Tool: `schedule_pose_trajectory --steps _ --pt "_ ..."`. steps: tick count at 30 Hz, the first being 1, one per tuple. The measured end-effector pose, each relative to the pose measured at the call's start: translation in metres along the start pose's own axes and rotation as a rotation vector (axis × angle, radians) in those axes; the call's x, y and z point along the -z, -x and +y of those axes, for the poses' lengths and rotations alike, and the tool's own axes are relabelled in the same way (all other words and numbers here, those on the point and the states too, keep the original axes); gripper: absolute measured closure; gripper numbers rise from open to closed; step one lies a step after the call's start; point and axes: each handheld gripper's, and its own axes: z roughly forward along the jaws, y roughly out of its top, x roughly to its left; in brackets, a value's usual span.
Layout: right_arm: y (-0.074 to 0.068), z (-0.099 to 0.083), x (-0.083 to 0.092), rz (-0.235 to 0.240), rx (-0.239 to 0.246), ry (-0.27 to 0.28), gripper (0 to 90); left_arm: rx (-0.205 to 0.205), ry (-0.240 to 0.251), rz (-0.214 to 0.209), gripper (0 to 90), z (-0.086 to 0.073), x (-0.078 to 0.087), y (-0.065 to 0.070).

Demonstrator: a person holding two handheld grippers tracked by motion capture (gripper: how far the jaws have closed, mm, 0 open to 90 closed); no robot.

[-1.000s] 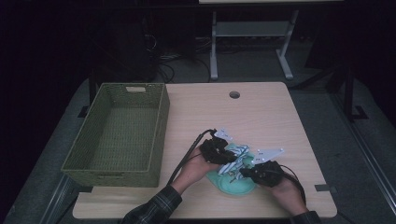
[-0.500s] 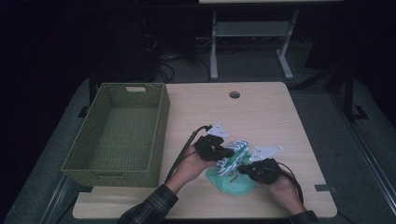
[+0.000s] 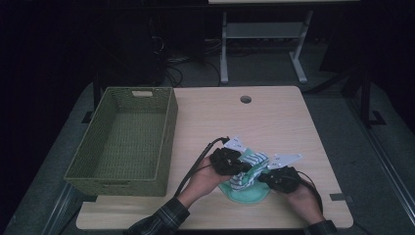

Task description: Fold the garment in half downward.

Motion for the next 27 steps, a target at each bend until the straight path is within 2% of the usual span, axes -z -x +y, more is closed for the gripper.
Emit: schedule_pose_trajectory --steps 4,8,11,18,24,27 --pt "0.017 -0.01 0.015 -0.042 -0.05 0.015 89.5 -0.009 -0.005 -0.005 89.6 -0.001 -0.003 0.002" --pt "0.024 -0.018 0.018 -0.073 -0.056 -0.011 89.5 -0.018 -0.012 -0.016 89.6 -0.002 -0.008 0.005" --pt "0.027 -0.02 0.016 -0.068 -0.071 -0.022 89.5 -0.025 -0.017 -0.03 89.7 -0.003 -0.014 0.009" --pt "0.028 -0.02 0.014 -0.067 -0.07 -0.04 89.5 -0.038 -0.058 -0.059 89.7 -0.009 -0.037 0.019" --pt "0.032 -0.021 0.02 -0.114 -0.067 -0.02 89.5 -0.033 -0.112 -0.059 89.6 -0.018 -0.055 0.02" --pt "0.035 -0.022 0.023 -0.13 -0.087 -0.003 89.6 -0.031 -0.122 -0.066 88.9 -0.022 -0.061 0.019"
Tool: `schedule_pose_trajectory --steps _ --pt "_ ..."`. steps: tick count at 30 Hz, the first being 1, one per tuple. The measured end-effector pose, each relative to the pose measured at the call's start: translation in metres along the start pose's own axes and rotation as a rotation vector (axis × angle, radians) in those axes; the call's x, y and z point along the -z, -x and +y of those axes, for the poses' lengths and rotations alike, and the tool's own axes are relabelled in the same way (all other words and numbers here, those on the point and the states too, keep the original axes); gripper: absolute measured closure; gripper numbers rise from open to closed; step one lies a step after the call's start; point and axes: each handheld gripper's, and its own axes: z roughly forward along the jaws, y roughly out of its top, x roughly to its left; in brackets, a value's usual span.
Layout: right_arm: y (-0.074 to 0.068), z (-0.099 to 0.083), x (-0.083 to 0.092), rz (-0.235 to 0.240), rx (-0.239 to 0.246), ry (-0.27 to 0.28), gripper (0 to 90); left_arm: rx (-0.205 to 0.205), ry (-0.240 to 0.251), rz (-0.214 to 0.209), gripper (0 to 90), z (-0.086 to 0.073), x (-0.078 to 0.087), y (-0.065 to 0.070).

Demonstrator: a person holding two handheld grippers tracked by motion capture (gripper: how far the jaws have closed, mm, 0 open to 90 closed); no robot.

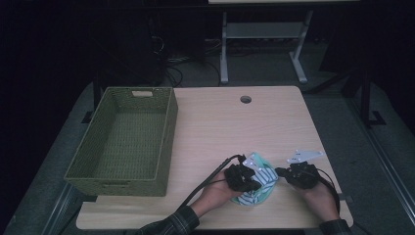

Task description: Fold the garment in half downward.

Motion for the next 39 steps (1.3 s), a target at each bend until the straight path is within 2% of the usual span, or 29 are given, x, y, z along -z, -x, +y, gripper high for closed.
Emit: schedule_pose_trajectory --steps 3,7,10,15,18,25,33,39 --pt "0.002 0.0 0.002 -0.007 0.004 0.012 89.6 -0.008 0.006 0.002 87.4 0.001 0.002 0.001" --pt "0.003 0.001 0.004 -0.008 0.0 0.028 89.5 -0.006 0.037 0.013 76.8 0.003 0.011 0.001" --pt "0.003 0.003 0.006 0.003 -0.009 0.035 89.5 0.005 0.065 0.022 72.0 0.004 0.021 -0.001" --pt "0.002 0.009 0.007 0.021 -0.007 0.055 89.5 0.038 0.098 0.039 70.4 0.003 0.041 -0.007" --pt "0.001 0.016 0.007 0.035 -0.004 0.07 89.5 0.054 0.113 0.053 74.7 0.0 0.052 -0.01" --pt "-0.002 0.028 0.004 0.056 0.003 0.075 89.6 0.082 0.096 0.099 89.5 -0.014 0.069 -0.018" --pt "-0.008 0.044 -0.003 0.091 0.034 0.092 89.7 0.097 0.077 0.139 89.6 -0.029 0.08 -0.023" --pt "-0.016 0.06 -0.014 0.122 0.062 0.101 89.7 0.105 0.073 0.15 89.5 -0.033 0.079 -0.024"
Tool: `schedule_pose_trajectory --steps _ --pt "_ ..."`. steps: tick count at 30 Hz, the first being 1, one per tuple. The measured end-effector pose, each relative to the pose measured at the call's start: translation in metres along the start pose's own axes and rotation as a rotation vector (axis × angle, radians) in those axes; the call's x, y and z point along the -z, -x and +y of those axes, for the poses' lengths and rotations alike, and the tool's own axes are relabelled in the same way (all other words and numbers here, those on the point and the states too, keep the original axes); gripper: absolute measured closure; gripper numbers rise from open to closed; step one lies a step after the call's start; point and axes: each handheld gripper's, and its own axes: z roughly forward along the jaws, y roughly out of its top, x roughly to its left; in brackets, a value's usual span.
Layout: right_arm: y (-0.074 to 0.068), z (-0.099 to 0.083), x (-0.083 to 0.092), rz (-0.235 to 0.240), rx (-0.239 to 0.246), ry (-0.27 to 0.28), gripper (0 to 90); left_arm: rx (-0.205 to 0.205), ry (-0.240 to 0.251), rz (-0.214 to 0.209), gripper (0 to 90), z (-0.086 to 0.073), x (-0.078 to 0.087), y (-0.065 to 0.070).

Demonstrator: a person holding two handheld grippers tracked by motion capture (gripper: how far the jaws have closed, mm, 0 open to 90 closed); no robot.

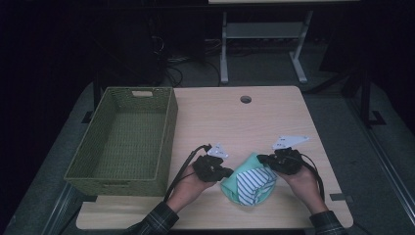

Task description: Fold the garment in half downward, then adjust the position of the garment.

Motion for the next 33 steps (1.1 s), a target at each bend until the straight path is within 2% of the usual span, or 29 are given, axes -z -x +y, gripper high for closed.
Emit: schedule_pose_trajectory --steps 4,5,8,10,12,16,20,24,27,32,33 --pt "-0.003 0.007 -0.011 0.017 0.003 -0.008 89.7 -0.001 -0.005 -0.001 89.6 0.001 -0.003 0.0" --pt "-0.003 0.009 -0.014 0.021 0.006 -0.012 89.7 -0.013 -0.017 0.0 89.6 0.001 -0.004 0.0" --pt "-0.004 0.011 -0.023 0.03 0.01 -0.02 89.7 0.0 -0.021 0.008 89.6 0.0 -0.011 -0.001" --pt "-0.005 0.012 -0.028 0.036 0.013 -0.029 89.7 -0.014 -0.045 0.017 89.6 -0.001 -0.016 -0.003" --pt "-0.005 0.01 -0.034 0.043 0.012 -0.044 89.7 -0.007 -0.053 0.024 89.6 -0.003 -0.022 -0.002" --pt "-0.005 0.005 -0.046 0.048 0.007 -0.085 89.7 -0.037 -0.105 0.039 89.6 -0.007 -0.032 -0.002" --pt "-0.004 0.0 -0.057 0.047 0.015 -0.126 89.8 -0.043 -0.11 0.036 89.6 -0.007 -0.035 -0.003" --pt "-0.004 0.0 -0.056 0.048 0.017 -0.119 89.7 -0.043 -0.107 0.033 89.6 -0.007 -0.033 -0.002" --pt "-0.002 0.002 -0.049 0.037 0.018 -0.092 89.7 -0.027 -0.083 0.025 89.6 -0.006 -0.027 -0.002" --pt "0.01 0.001 -0.032 -0.002 -0.007 -0.059 89.7 -0.027 -0.068 0.01 89.6 -0.008 -0.012 0.003" --pt "0.013 -0.001 -0.03 -0.008 -0.015 -0.054 89.7 -0.014 -0.054 0.008 89.6 -0.01 -0.01 0.005"
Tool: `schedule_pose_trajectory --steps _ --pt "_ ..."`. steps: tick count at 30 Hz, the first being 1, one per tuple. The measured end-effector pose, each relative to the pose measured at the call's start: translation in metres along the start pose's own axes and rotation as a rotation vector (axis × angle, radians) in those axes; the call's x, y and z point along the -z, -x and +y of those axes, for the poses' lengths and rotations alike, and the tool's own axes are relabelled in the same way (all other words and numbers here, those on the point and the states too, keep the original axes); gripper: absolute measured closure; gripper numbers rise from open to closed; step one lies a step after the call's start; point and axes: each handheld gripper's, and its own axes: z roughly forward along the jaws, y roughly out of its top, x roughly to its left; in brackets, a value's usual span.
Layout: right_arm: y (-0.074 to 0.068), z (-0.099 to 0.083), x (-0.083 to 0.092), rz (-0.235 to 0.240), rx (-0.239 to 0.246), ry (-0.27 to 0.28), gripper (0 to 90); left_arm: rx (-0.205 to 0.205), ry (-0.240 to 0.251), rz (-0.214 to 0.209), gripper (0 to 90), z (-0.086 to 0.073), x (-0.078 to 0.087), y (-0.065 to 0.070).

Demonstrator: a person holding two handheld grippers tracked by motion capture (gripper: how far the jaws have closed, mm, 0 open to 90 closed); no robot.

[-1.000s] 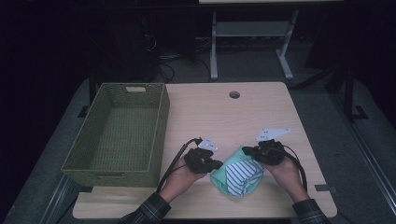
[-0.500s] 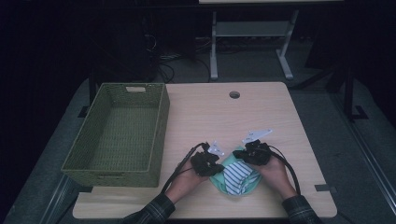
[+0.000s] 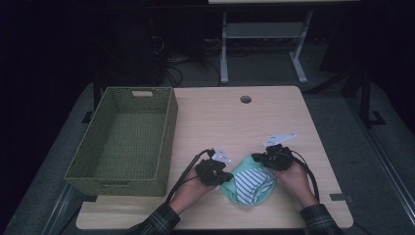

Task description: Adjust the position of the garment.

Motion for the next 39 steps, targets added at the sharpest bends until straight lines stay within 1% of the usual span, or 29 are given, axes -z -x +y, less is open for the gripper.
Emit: schedule_pose_trajectory --steps 2,3,4,5,6,7,8,9,10,11,12,13,15,16,17,19,20,21,24,25,29,30,32,33,34,35,37,38,39 --pt "0.006 -0.004 0.002 -0.013 -0.014 -0.006 89.7 -0.005 -0.005 -0.005 89.6 -0.004 0.003 0.004" --pt "0.008 -0.005 0.002 -0.016 -0.018 -0.009 89.7 -0.022 -0.02 -0.009 89.6 -0.006 0.005 0.005" --pt "0.01 -0.007 0.002 -0.017 -0.023 -0.01 89.7 -0.016 -0.02 -0.012 89.6 -0.009 0.005 0.008" --pt "0.012 -0.009 0.002 -0.022 -0.022 -0.019 89.7 -0.028 -0.035 -0.017 89.6 -0.011 0.005 0.01" --pt "0.012 -0.01 0.002 -0.023 -0.025 -0.022 89.7 -0.027 -0.037 -0.02 89.6 -0.013 0.004 0.012" --pt "0.012 -0.011 0.001 -0.026 -0.031 -0.032 89.7 -0.031 -0.051 -0.023 89.6 -0.015 0.004 0.014" --pt "0.013 -0.012 0.001 -0.029 -0.024 -0.035 89.7 -0.042 -0.064 -0.024 89.6 -0.016 0.002 0.015" --pt "0.013 -0.013 0.0 -0.029 -0.035 -0.039 89.7 -0.026 -0.059 -0.028 89.6 -0.018 0.0 0.018" --pt "0.013 -0.014 0.0 -0.029 -0.032 -0.04 89.7 -0.041 -0.076 -0.035 89.6 -0.018 -0.001 0.018" --pt "0.014 -0.014 -0.001 -0.029 -0.029 -0.041 89.7 -0.04 -0.08 -0.037 89.6 -0.019 -0.004 0.02" --pt "0.014 -0.014 -0.001 -0.025 -0.034 -0.045 89.7 -0.048 -0.095 -0.038 89.5 -0.019 -0.006 0.02" --pt "0.014 -0.015 -0.002 -0.024 -0.033 -0.048 89.6 -0.046 -0.098 -0.035 89.6 -0.019 -0.009 0.022" --pt "0.015 -0.015 -0.004 -0.024 -0.029 -0.053 89.6 -0.062 -0.121 -0.021 89.5 -0.02 -0.013 0.022" --pt "0.015 -0.016 -0.005 -0.023 -0.027 -0.055 89.7 -0.057 -0.113 -0.02 89.5 -0.02 -0.014 0.022" --pt "0.015 -0.016 -0.006 -0.02 -0.026 -0.061 89.6 -0.061 -0.126 -0.025 89.6 -0.02 -0.013 0.021" --pt "0.015 -0.017 -0.007 -0.021 -0.022 -0.068 89.6 -0.057 -0.122 -0.011 89.6 -0.02 -0.013 0.019" --pt "0.015 -0.017 -0.007 -0.02 -0.027 -0.071 89.7 -0.069 -0.133 -0.008 89.6 -0.02 -0.012 0.017" --pt "0.015 -0.017 -0.007 -0.021 -0.024 -0.071 89.6 -0.051 -0.121 -0.002 89.6 -0.02 -0.012 0.016" --pt "0.015 -0.018 -0.006 -0.017 -0.029 -0.075 89.7 -0.062 -0.131 0.044 89.6 -0.02 -0.009 0.01" --pt "0.015 -0.018 -0.005 -0.017 -0.029 -0.075 89.7 -0.061 -0.135 0.052 89.6 -0.019 -0.008 0.008" --pt "0.014 -0.02 -0.003 -0.005 -0.031 -0.084 89.6 -0.041 -0.133 0.067 89.6 -0.019 -0.008 -0.001" --pt "0.014 -0.021 -0.002 -0.003 -0.025 -0.086 89.7 -0.041 -0.135 0.073 89.6 -0.018 -0.008 -0.004" --pt "0.012 -0.022 0.0 0.002 -0.029 -0.089 89.7 -0.035 -0.129 0.084 89.6 -0.016 -0.009 -0.008" --pt "0.012 -0.023 0.001 0.004 -0.018 -0.095 89.6 -0.032 -0.133 0.086 89.6 -0.015 -0.009 -0.01" --pt "0.01 -0.024 0.002 0.007 -0.027 -0.096 89.6 -0.028 -0.13 0.091 89.6 -0.014 -0.01 -0.012" --pt "0.009 -0.025 0.003 0.006 -0.017 -0.101 89.7 -0.028 -0.131 0.099 89.6 -0.012 -0.011 -0.014" --pt "0.006 -0.027 0.006 0.009 -0.019 -0.106 89.7 -0.025 -0.134 0.109 89.6 -0.01 -0.012 -0.018" --pt "0.005 -0.028 0.007 0.01 -0.01 -0.111 89.6 -0.023 -0.133 0.119 89.6 -0.009 -0.012 -0.021" --pt "0.003 -0.029 0.009 0.011 -0.013 -0.111 89.6 -0.013 -0.13 0.124 89.6 -0.008 -0.013 -0.023"
